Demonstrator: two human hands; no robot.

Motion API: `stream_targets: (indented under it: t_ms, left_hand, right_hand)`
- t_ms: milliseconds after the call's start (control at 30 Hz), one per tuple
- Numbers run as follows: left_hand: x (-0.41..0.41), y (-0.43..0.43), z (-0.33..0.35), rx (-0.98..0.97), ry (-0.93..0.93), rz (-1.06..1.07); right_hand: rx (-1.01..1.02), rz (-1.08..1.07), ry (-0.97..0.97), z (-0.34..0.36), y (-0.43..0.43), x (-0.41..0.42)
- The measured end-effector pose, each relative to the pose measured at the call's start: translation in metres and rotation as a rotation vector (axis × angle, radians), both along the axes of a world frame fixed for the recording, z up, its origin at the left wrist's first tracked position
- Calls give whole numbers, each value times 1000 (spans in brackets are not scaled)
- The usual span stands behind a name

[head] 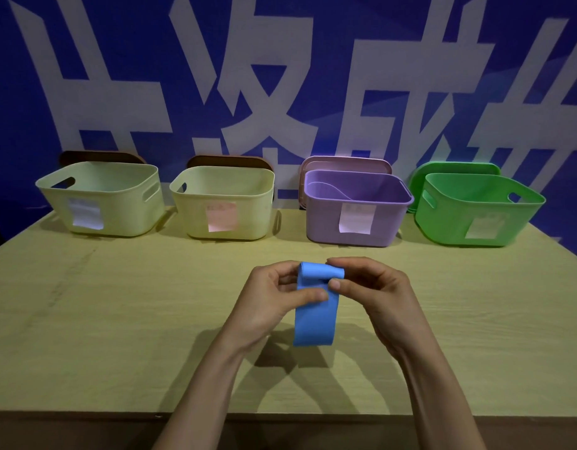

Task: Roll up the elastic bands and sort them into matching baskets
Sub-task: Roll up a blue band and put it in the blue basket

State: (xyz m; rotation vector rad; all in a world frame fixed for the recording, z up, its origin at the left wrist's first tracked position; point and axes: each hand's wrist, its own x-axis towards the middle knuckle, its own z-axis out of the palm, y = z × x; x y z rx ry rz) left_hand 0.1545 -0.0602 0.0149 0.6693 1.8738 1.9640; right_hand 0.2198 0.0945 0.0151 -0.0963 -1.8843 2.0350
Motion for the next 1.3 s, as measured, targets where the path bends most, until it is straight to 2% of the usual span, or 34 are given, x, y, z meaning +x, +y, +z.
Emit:
stream_targets:
  t_ms: [100,267,567,767,1033,1200,1300]
  left_hand:
    - [2,0,1,4,-5,-52]
    - [4,5,3,28,-67,82]
    - [0,8,5,112,-138,114]
    - [-6,6,3,95,-145,89]
    - [-6,8,-3,77,-159,70]
    - [-8,8,-4,83,-105,87]
    - [-6,9,-6,61,-49,93]
  right_hand:
    - [27,-7,7,3,3,1]
    - [80,42,-12,3,4,2]
    - [169,70,-79,1,7,-1]
    - [84,74,-123,-4,11,-5]
    - [69,135,-134,-5,18,-6]
    - [120,243,-129,-7,20,-1]
    - [123,213,-135,-7,16,-3]
